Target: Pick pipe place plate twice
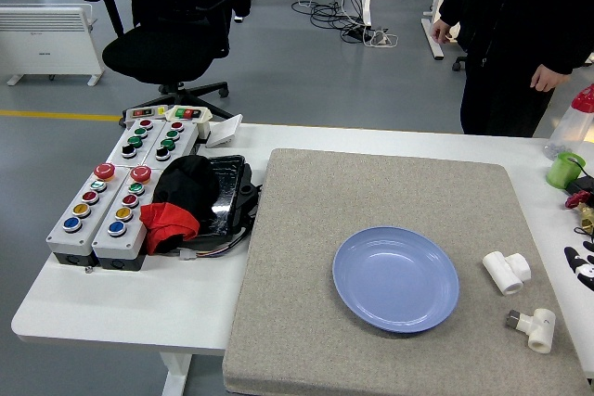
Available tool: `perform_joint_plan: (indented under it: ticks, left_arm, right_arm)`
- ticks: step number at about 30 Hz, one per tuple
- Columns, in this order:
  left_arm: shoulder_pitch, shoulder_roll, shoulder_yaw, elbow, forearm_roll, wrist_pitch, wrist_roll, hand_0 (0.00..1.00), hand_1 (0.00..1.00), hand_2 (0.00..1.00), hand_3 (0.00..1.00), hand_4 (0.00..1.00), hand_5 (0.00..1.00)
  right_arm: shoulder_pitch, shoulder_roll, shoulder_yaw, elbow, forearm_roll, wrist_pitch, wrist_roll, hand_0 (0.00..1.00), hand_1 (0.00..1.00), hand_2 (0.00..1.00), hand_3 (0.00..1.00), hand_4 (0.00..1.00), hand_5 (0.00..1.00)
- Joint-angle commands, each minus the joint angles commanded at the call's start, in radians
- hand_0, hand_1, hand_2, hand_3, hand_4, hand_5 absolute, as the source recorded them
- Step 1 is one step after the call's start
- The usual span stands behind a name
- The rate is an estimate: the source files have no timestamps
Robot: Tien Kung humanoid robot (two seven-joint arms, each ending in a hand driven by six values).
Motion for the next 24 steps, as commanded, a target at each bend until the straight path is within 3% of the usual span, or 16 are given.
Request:
perform_joint_plan:
  ticks: [8, 9, 20, 21, 24]
  left_arm:
    - [0.003, -0.002, -0.006, 0.0, 0.011, -0.003, 0.001, 0.653, 0.629, 0.631, 0.552, 0.392, 0.998]
    - [0.005, -0.002, -0.006, 0.0, 0.013, -0.004, 0.001, 0.653, 0.629, 0.631, 0.551, 0.392, 0.998]
    - [0.003, 0.003, -0.006, 0.0, 0.01, -0.002, 0.0, 0.653, 0.629, 0.631, 0.552, 0.391, 0.998]
    - [0.003, 0.003, -0.007, 0.0, 0.011, -0.001, 0.001, 0.653, 0.629, 0.631, 0.552, 0.392, 0.998]
    - [0.004, 0.003, -0.009, 0.0, 0.015, -0.004, 0.002, 0.653, 0.629, 0.631, 0.552, 0.392, 0.998]
  right_arm:
    - [-0.018, -0.026, -0.006, 0.032, -0.085, 0.042, -0.049, 0.957, 0.913, 0.998, 0.998, 0.693, 0.29]
    - [-0.024, -0.033, -0.008, 0.045, -0.111, 0.04, -0.066, 0.972, 0.925, 0.998, 0.998, 0.689, 0.2]
    - [-0.031, -0.04, -0.011, 0.099, -0.206, 0.041, -0.111, 0.976, 0.932, 0.998, 0.998, 0.686, 0.191]
    - [-0.03, -0.041, -0.011, 0.103, -0.211, 0.047, -0.115, 0.981, 0.932, 0.998, 0.998, 0.734, 0.232]
    - [-0.031, -0.047, -0.015, 0.112, -0.227, 0.066, -0.125, 0.981, 0.932, 0.998, 0.998, 0.734, 0.232]
